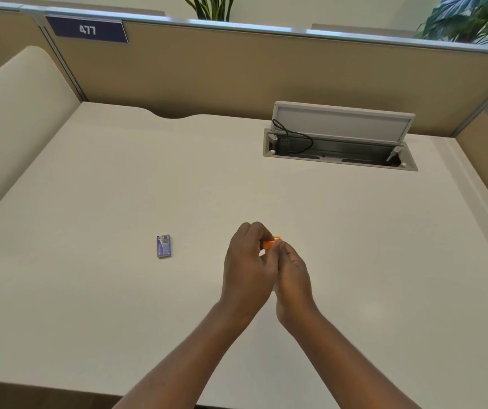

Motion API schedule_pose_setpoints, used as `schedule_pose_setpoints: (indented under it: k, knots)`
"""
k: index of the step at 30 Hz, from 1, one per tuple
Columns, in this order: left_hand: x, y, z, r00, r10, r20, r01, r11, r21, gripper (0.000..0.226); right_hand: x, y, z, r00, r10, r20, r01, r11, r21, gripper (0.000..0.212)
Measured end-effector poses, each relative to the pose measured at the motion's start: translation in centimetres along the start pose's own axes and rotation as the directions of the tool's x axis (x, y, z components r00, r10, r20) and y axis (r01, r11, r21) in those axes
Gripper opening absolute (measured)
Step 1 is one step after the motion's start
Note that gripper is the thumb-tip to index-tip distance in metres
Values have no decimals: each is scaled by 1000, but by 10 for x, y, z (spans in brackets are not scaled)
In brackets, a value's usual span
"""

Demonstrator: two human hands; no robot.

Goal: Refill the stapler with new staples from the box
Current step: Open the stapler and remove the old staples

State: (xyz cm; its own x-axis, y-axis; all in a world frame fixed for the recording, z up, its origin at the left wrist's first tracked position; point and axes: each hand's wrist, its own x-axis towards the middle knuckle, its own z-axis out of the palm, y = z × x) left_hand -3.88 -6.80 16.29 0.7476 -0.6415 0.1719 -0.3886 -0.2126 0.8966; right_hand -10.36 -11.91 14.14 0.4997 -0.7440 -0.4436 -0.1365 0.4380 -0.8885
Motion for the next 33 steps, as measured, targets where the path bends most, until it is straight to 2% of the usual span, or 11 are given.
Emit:
schedule_pose_setpoints:
  k: [5, 8, 11, 12, 14, 16, 19, 23, 29, 33]
  knots:
    - [1, 0, -3, 1000, 1, 14, -1, 999, 44, 15, -1, -2, 6, 996, 93, 11, -94, 993, 65, 34]
    - [-1, 4, -7, 999, -36, 7, 36, 999, 13, 16, 2, -1, 7, 988, 154, 3, -153, 984, 87, 35]
    - [-15, 12, -4, 997, 12, 77, -11, 1000, -14, 20, 11, -10, 0, 980, 199, -6, -191, 947, 258, 35]
    - [-21, 14, -2, 995, 39, 92, -38, 999, -16, 18, 15, -15, -5, 979, 204, -16, -192, 944, 268, 35]
    - [-28, 15, -1, 994, 87, 62, -84, 996, -40, 12, 22, -24, -12, 977, 206, -52, -194, 964, 180, 24]
    - [-29, 11, -3, 994, 112, 17, -110, 992, -63, 14, 27, -27, -17, 978, 204, -50, -194, 969, 155, 24]
    - [-33, 6, -9, 990, 142, 22, -140, 985, -99, 15, 33, -28, -20, 977, 207, 47, -212, 934, 287, 39]
    - [-41, -3, -20, 973, 222, 60, -216, 972, -94, 19, 33, -28, -24, 959, 187, 214, -251, 909, 332, 32]
    - [-58, -15, -26, 927, 329, 181, -328, 944, -32, 23, 34, -25, -23, 964, 112, 242, -194, 917, 348, 34]
    - [-65, -21, -26, 906, 323, 273, -346, 938, 39, 29, 33, -27, -23, 959, 74, 275, -170, 923, 345, 34]
